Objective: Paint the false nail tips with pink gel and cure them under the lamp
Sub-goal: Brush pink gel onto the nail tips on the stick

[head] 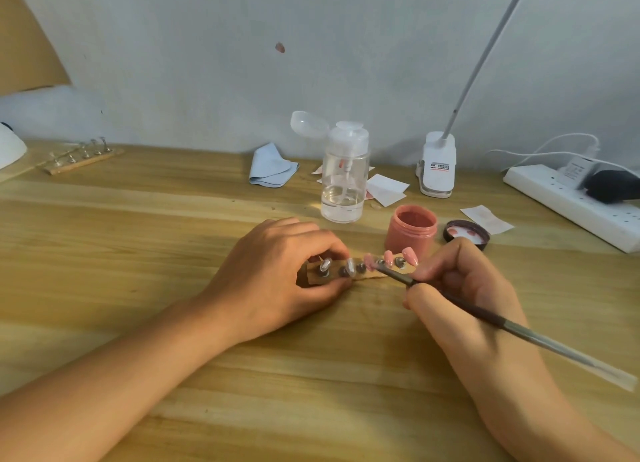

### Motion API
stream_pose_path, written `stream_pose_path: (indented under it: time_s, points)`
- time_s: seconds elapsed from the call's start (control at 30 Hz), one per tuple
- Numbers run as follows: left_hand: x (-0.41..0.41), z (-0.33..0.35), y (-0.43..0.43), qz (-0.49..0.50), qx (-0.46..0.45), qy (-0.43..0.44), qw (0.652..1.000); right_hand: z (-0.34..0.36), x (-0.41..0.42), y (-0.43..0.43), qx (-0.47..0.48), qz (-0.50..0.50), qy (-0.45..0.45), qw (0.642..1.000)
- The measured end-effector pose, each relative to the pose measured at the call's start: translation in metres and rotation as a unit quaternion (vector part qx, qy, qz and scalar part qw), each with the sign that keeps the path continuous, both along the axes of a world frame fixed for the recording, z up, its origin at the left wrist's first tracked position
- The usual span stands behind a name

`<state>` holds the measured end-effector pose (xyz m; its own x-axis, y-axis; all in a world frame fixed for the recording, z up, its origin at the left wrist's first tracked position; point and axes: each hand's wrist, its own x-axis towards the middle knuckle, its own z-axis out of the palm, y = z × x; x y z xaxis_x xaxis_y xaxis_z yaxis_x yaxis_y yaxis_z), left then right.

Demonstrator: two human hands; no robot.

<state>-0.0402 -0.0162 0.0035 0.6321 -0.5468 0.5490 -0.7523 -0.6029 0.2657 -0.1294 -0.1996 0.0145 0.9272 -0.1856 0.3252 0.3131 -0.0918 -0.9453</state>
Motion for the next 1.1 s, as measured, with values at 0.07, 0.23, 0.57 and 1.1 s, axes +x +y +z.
stream_pose_path:
  time_s: [0.07,0.23,0.57,1.1]
  points:
    - [0.0001,0.0000,0.0003,0.000,0.001,0.001,1.000,0.0007,-0.0009,0.0012,0.002,0.002,-0.003,1.000]
    - [0.0000,-0.0004,0.0000,0.001,0.000,0.000,1.000,-0.0001,-0.0011,-0.0017,0.000,-0.005,0.005,1.000]
    - [0.0002,0.0001,0.0001,-0.001,0.002,0.000,1.000,-0.0014,0.0019,-0.0018,0.016,-0.030,0.011,0.999]
    - [0.0004,-0.0014,-0.0010,-0.001,-0.001,-0.019,1.000,0.0041,0.0016,-0.0007,0.034,-0.043,0.041,0.998]
